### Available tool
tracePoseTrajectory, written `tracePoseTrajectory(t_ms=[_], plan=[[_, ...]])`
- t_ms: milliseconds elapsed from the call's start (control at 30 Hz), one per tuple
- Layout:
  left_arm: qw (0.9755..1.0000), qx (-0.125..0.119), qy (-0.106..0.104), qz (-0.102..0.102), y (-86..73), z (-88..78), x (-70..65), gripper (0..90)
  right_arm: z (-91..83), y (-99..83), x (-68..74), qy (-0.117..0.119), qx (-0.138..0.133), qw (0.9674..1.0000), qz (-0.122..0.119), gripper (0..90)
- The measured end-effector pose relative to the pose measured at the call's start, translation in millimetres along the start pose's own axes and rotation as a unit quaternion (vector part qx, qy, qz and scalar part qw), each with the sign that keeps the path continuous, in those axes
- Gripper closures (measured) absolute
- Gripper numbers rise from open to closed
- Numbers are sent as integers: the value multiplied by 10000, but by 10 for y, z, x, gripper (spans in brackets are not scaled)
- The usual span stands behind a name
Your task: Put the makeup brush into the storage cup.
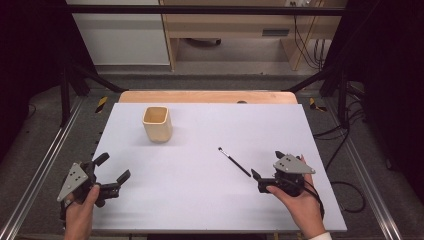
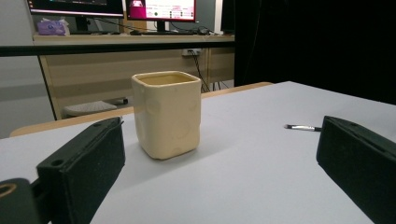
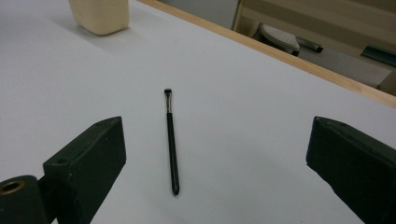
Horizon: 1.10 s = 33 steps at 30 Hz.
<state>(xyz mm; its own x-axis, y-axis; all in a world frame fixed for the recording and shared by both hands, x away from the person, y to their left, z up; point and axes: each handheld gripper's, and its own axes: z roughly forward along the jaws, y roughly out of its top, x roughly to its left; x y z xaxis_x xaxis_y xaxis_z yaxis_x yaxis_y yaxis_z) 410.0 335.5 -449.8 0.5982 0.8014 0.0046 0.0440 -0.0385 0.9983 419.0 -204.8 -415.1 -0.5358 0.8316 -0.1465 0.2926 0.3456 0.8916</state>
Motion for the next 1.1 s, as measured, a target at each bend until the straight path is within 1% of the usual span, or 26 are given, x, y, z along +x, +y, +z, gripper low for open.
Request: tracePoseTrajectory(t_ms=[100, 200, 233, 267, 300, 367, 433, 467, 500, 567, 600, 633, 700, 733, 800, 867, 900, 933, 1000, 1033, 1067, 1100], plan=[[10000, -13, -18, 42, 13, 6, -10, 9, 31, 84, -23, 63, 153, 9999, -5, 51], [9999, 45, -37, 91, 9, 12, -29, 9, 75, 149, -33, 108, 364, 9993, -65, 47], [10000, -31, -73, -11, 10, 14, -40, 9, 90, 165, -31, 160, 437, 9989, -40, 47], [9996, -139, -158, -163, 16, 24, -51, 9, 109, 181, -35, 224, 503, 9985, -20, 47], [9993, -203, -211, -237, 20, 38, -62, 8, 127, 204, -38, 280, 589, 9979, 8, 48], [9995, -121, -223, -185, 11, 73, -76, 8, 174, 257, -49, 347, 731, 9967, -29, 46], [9997, 84, -222, 16, -9, 115, -101, 10, 228, 306, -66, 441, 918, 9947, -134, 48], [9997, 120, -228, 54, -15, 120, -110, 10, 249, 318, -68, 475, 968, 9941, -148, 48], [9996, 135, -254, 70, -16, 122, -123, 10, 264, 319, -69, 499, 1005, 9936, -149, 49], [9996, 59, -291, 28, -2, 132, -144, 9, 307, 301, -70, 554, 1091, 9924, -121, 50], [9995, 49, -313, 58, 6, 145, -157, 9, 357, 295, -87, 598, 1198, 9909, -117, 56], [9994, 83, -310, 106, 6, 153, -166, 9, 357, 295, -87, 598, 1198, 9909, -117, 56], [9994, 118, -319, 113, -1, 159, -178, 9, 388, 300, -107, 612, 1282, 9898, -72, 51], [9993, 144, -312, 163, 0, 158, -182, 9, 412, 306, -116, 609, 1333, 9892, -43, 52], [9989, 216, -287, 291, 1, 147, -180, 9, 434, 325, -114, 601, 1441, 9877, -77, 54], [9987, 243, -271, 351, -1, 137, -175, 9, 464, 342, -106, 611, 1516, 9864, -184, 55], [9988, 234, -256, 332, -4, 132, -168, 8, 489, 362, -96, 631, 1602, 9848, -216, 57], [9992, 186, -253, 235, -8, 133, -159, 8, 489, 362, -96, 631, 1602, 9848, -216, 57], [9995, 137, -235, 156, -5, 138, -145, 8, 513, 387, -93, 690, 1657, 9836, -161, 55], [9996, 124, -242, 119, -5, 138, -142, 9, 533, 401, -88, 726, 1712, 9825, -104, 55], [9996, 135, -237, 124, -4, 134, -143, 9, 554, 409, -87, 765, 1781, 9810, -80, 53], [9995, 135, -223, 148, -2, 127, -148, 9, 594, 422, -79, 835, 1927, 9777, -65, 54]])
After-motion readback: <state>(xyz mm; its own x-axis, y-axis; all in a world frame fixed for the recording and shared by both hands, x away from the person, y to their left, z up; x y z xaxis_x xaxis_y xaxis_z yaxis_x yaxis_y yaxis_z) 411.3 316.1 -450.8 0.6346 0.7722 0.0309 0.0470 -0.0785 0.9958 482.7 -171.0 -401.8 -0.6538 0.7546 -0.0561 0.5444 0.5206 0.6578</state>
